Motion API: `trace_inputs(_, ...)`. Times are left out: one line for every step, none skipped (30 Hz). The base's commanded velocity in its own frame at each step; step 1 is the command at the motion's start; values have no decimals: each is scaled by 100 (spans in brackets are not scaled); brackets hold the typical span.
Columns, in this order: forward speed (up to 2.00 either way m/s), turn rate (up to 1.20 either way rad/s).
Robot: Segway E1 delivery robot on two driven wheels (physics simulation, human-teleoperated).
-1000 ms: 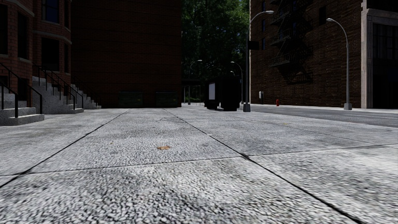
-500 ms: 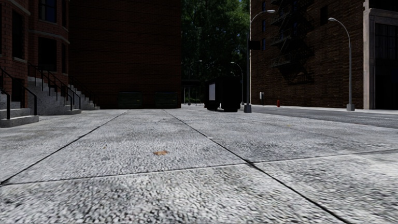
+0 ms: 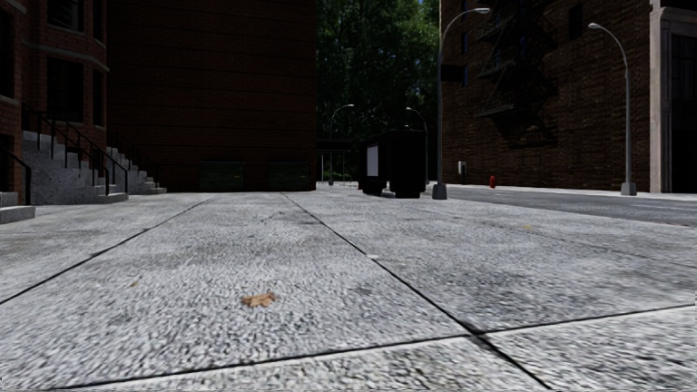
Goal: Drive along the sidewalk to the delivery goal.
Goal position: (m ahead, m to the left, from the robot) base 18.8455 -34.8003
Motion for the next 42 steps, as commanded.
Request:
trace_inputs(200, 0)
trace_inputs(200, 0)
trace_inputs(200, 0)
trace_inputs(200, 0)
trace_inputs(200, 0)
trace_inputs(200, 0)
trace_inputs(200, 0)
trace_inputs(200, 0)
trace_inputs(200, 0)
trace_inputs(200, 0)
trace_inputs(200, 0)
trace_inputs(200, 0)
trace_inputs(200, 0)
trace_inputs(200, 0)
trace_inputs(200, 0)
trace_inputs(200, 0)
trace_inputs(200, 0)
trace_inputs(200, 0)
trace_inputs(200, 0)
trace_inputs(200, 0)
trace_inputs(200, 0)
trace_inputs(200, 0)
trace_inputs(200, 0)
trace_inputs(200, 0)
trace_inputs(200, 0)
trace_inputs(200, 0)
trace_inputs(200, 0)
trace_inputs(200, 0)
trace_inputs(200, 0)
trace_inputs(200, 0)
trace_inputs(200, 0)
trace_inputs(200, 0)
trace_inputs(200, 0)
trace_inputs(200, 0)
trace_inputs(200, 0)
trace_inputs(200, 0)
trace_inputs(200, 0)
trace_inputs(200, 0)
trace_inputs(200, 0)
trace_inputs(200, 0)
trace_inputs(200, 0)
trace_inputs(200, 0)
